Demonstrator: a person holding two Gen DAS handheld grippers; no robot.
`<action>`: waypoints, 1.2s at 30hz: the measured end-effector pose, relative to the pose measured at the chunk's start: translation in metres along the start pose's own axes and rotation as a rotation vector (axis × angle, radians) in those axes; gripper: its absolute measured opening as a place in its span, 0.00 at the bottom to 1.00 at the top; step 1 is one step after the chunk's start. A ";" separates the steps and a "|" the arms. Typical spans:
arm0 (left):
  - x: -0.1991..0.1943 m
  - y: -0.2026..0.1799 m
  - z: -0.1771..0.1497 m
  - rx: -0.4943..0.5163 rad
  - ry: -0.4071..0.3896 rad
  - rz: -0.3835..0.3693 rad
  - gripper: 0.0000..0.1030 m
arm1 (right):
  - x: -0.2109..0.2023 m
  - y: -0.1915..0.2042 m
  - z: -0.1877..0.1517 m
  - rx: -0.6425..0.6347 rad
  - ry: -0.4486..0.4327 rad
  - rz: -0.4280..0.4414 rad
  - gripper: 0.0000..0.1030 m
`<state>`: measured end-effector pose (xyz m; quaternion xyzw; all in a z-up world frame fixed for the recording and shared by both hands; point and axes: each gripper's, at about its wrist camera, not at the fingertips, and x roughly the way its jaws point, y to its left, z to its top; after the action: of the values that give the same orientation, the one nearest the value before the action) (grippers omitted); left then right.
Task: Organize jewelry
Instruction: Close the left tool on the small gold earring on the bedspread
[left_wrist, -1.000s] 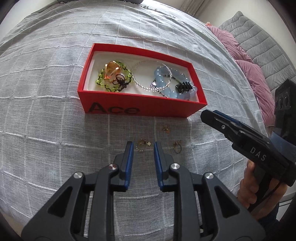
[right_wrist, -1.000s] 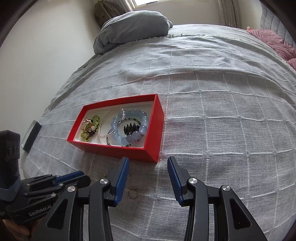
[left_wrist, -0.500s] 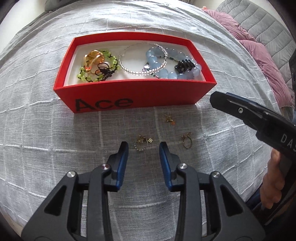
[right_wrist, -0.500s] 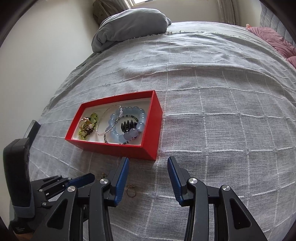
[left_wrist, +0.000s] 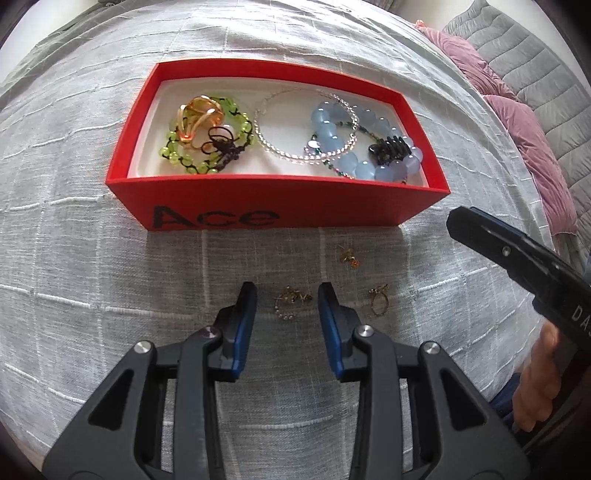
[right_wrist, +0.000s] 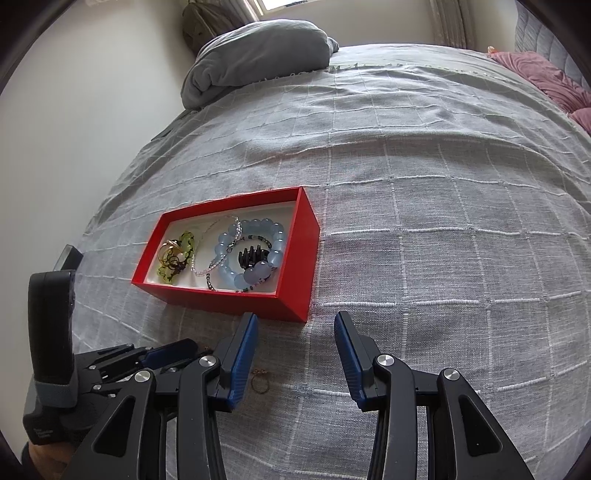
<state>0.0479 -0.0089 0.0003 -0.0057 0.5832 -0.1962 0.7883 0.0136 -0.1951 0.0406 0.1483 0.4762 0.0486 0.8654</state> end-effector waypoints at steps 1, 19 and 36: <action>0.000 0.003 0.000 -0.009 0.001 -0.006 0.35 | 0.000 0.000 0.000 -0.001 0.001 0.000 0.43; -0.008 0.009 0.006 -0.038 -0.029 -0.021 0.13 | 0.000 -0.001 0.000 0.004 -0.002 -0.003 0.43; -0.003 -0.020 0.000 0.142 -0.018 0.072 0.02 | 0.001 0.000 -0.001 -0.005 0.008 -0.004 0.43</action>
<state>0.0412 -0.0262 0.0082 0.0696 0.5604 -0.2084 0.7986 0.0131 -0.1947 0.0396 0.1450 0.4796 0.0487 0.8640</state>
